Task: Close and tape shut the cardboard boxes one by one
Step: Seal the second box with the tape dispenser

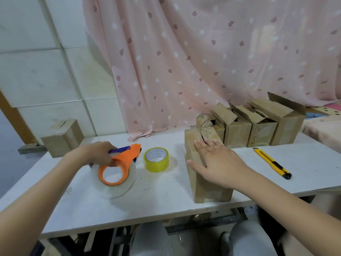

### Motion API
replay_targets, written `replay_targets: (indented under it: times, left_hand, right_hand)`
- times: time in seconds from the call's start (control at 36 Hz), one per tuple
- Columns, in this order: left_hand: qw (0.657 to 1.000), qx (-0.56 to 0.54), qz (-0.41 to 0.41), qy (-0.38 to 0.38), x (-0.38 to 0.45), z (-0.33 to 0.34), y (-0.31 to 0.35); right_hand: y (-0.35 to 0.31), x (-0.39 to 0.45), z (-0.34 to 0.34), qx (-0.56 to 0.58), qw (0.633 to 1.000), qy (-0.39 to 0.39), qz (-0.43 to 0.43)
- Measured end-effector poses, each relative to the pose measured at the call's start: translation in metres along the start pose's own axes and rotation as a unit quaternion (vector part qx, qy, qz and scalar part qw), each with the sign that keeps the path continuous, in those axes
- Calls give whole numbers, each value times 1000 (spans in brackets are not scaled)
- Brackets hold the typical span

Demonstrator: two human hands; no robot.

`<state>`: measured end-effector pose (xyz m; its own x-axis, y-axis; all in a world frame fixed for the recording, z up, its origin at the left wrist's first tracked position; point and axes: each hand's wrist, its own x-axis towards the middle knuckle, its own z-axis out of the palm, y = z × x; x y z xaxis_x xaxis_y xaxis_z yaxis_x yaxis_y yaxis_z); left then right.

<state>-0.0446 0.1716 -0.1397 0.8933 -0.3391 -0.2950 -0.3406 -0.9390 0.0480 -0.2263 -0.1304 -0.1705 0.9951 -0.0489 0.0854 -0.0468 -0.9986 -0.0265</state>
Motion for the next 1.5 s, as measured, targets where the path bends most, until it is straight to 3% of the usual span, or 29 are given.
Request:
replay_targets:
  times: [0.17,0.31,0.53,0.61,0.67,0.69,0.72,0.78,0.83,0.89,0.97,1.31,1.5]
  left_hand:
    - [995,-21,-84,-46,18,26,-12]
    - [994,-41,-104,-6,27,42,-18]
    - [990,91,-102,-39,17,38,9]
    - [983,142,-56,104,9,20,33]
    - [973,19,37,226,11,14,56]
    - [961,-84,89,247,12,14,72]
    - [941,-210,131,232,13,16,88]
    - [866,-444,184,138,14,24,118]
    - [794,-575,190,50,20,36,136]
    - [745,-644,175,-3,29,45,146]
    - [708,-682,176,-48,39,54,156]
    - [700,-670,238,-65,53,76,149]
    - [656,-719,222,-57,48,84,151]
  right_hand:
    - [-2,-5,-7,8,1000,-14,6]
    - [-5,-7,-12,15,1000,-23,12]
    - [-9,-12,-19,37,998,-35,26]
    - [-9,-10,-17,42,998,-33,30]
    - [-10,-10,-17,41,998,-34,30]
    - [-10,-11,-18,40,998,-36,29]
    - [-11,-11,-19,40,998,-37,29]
    - [-11,-13,-22,38,998,-38,29]
    - [-12,-14,-24,38,998,-40,29]
    - [-12,-13,-24,42,998,-42,32]
    - [-11,-12,-22,51,997,-42,37]
    - [-11,-13,-25,53,998,-38,25]
    - [-10,-14,-25,54,998,-39,23]
